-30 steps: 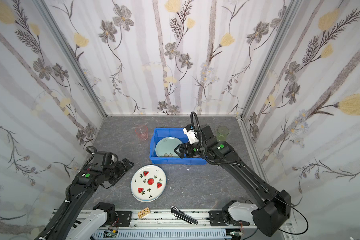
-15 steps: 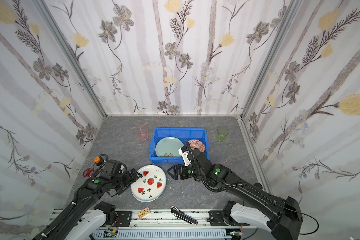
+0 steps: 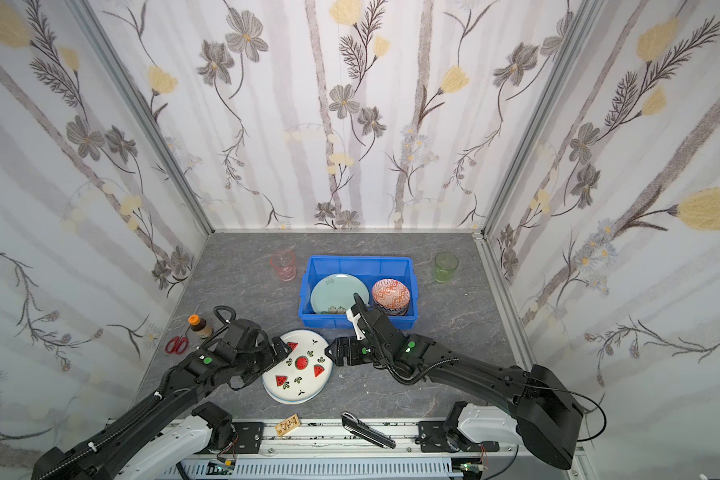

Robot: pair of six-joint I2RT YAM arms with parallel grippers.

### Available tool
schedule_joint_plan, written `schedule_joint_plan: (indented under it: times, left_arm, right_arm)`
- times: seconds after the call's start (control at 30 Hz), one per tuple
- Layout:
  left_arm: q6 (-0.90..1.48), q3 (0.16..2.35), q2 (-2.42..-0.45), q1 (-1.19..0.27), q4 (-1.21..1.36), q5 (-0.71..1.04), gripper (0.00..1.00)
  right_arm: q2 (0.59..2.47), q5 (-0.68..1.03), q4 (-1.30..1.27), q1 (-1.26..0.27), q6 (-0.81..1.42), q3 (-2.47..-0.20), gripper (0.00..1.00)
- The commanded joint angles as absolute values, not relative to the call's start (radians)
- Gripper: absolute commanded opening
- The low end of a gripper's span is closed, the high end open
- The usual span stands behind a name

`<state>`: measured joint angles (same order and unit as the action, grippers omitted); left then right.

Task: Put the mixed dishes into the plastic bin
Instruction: 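Reach both grippers to the rim of the white watermelon plate, then close both grippers on the watermelon plate rim nearest the robot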

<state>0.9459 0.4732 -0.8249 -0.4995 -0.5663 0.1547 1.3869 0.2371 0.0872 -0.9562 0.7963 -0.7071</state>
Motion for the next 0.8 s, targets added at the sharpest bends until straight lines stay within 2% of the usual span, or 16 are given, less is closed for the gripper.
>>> schedule_joint_plan:
  times: [0.0, 0.17, 0.43, 0.77]
  left_arm:
    - [0.973, 0.483, -0.805, -0.503, -0.546, 0.118, 1.00]
    - [1.004, 0.487, -0.811, -0.504, -0.577, 0.122, 1.00]
    - [1.006, 0.572, -0.851, -0.508, -0.697, -0.008, 1.00]
    - [1.007, 0.561, -0.916, -0.508, -0.715, -0.036, 1.00]
  right_arm:
    - [1.405, 0.249, 0.008, -0.957, 0.817, -0.701, 0.93]
    - [1.441, 0.264, -0.014, -0.959, 0.816, -0.701, 0.93]
    - [1.504, 0.294, -0.046, -0.959, 0.810, -0.712, 0.93]
    - [1.548, 0.318, -0.078, -0.959, 0.811, -0.712, 0.92]
